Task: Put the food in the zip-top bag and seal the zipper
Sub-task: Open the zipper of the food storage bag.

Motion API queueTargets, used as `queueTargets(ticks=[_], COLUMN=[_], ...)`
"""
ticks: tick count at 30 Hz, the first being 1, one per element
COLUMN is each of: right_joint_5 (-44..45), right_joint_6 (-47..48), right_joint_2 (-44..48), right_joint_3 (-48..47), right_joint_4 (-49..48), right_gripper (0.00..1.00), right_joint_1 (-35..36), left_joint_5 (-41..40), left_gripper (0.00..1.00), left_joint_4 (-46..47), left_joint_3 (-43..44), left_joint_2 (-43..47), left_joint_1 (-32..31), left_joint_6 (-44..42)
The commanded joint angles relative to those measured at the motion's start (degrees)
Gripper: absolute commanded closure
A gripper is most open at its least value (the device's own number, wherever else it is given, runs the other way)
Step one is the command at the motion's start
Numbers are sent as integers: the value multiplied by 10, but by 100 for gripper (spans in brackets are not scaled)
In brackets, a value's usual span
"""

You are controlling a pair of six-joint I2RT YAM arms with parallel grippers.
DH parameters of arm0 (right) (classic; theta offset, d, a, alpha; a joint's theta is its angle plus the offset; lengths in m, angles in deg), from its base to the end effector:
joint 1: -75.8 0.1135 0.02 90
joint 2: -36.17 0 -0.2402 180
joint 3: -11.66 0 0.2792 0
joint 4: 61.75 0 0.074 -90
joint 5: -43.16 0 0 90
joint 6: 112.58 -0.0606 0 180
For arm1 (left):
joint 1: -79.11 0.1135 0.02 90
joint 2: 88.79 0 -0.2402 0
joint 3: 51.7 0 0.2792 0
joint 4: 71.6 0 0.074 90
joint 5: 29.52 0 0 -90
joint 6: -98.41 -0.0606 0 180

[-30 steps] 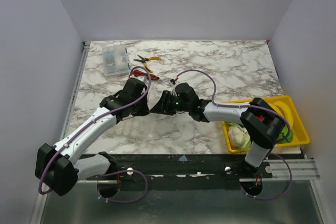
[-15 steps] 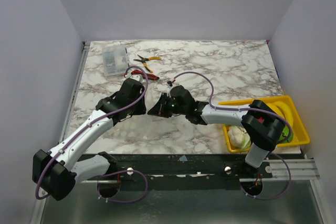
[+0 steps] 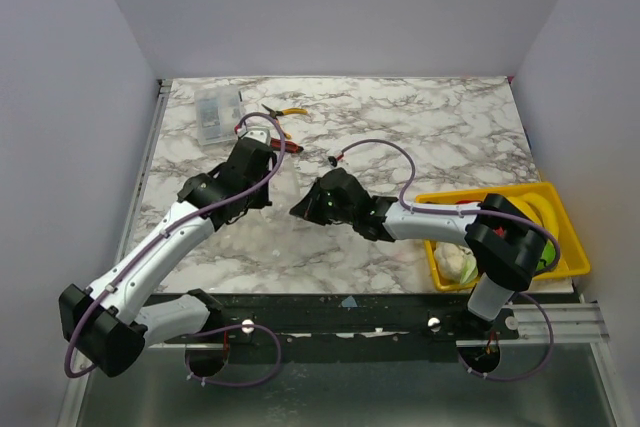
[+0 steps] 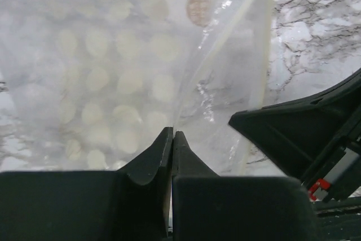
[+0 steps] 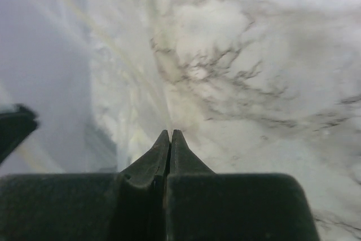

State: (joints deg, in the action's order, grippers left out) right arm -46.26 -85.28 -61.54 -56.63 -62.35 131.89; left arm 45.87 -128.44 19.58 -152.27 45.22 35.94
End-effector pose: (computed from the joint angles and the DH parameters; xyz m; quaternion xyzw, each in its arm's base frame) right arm 0.2311 0.3427 0.1495 0.0522 0.8592 0.4358 0.2628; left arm 0.2379 -0.1414 0.2662 0.0071 0.9302 -0.0748 0.3592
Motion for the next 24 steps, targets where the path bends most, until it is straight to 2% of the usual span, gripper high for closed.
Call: queueTargets(ticks=[1, 3, 7, 14, 18, 24], right_joint_5=[145, 165, 147, 122, 122, 157], right_joint_6=[44, 72, 127, 185, 209, 246], right_joint_2=[5, 2, 5, 15, 32, 62], right_joint_3=[-15, -21, -31, -47, -43, -60], right_joint_4=[83, 100, 100, 103, 104, 156], right_gripper=[100, 100, 100, 98, 79, 61], right_joint_1=[3, 3, 3, 4, 3, 3], left_joint_5=[-76, -79, -59, -5, 1, -28], left_gripper=[100, 100, 100, 100, 100, 100], left_joint_4=[-84, -100, -123, -86, -66, -20], left_joint_3=[55, 70, 99, 101, 115, 107], left_joint_2=[3, 8, 2, -25, -51, -78], left_joint_1=[-2, -1, 0, 0, 0, 0], left_joint_6=[-45, -69, -110, -146, -151, -163])
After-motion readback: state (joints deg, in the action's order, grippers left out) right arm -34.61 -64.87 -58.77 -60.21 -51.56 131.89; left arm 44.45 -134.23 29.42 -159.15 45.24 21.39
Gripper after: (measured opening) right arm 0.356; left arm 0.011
